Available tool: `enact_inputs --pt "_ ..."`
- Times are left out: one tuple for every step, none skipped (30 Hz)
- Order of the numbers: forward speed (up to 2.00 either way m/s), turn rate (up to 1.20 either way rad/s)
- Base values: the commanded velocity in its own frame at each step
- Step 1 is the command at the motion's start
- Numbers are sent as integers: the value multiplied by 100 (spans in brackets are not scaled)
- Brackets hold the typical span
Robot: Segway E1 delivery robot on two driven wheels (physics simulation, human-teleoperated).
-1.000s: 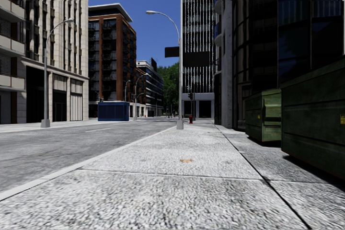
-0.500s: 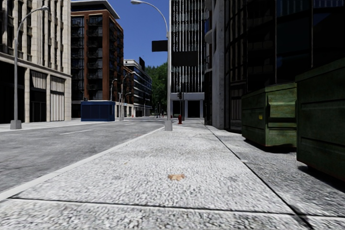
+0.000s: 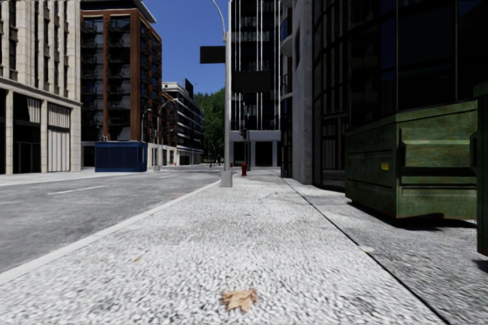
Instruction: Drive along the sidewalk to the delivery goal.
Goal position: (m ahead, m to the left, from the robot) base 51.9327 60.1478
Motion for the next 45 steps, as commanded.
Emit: enact_inputs --pt "169 0" --pt "169 0" --pt "169 0" --pt "169 0" --pt "169 0" --pt "169 0" --pt "169 0" --pt "169 0" --pt "169 0" --pt "169 -31" --pt "169 -82" --pt "169 -99" --pt "169 -104" --pt "169 -98" --pt "169 -51" --pt "169 -32" --pt "169 -14" --pt "169 -14" --pt "169 0" --pt "169 0" --pt "169 0" --pt "169 0" --pt "169 0" --pt "169 0" --pt "169 0" --pt "169 0" --pt "169 0" --pt "169 0" --pt "169 0" --pt "169 0" --pt "169 0" --pt "169 0" --pt "169 0" --pt "169 0" --pt "169 0" --pt "169 0" --pt "169 0" --pt "169 0" --pt "169 0" --pt "169 0" --pt "169 0" --pt "169 0" --pt "169 0" --pt "169 0" --pt "169 0"
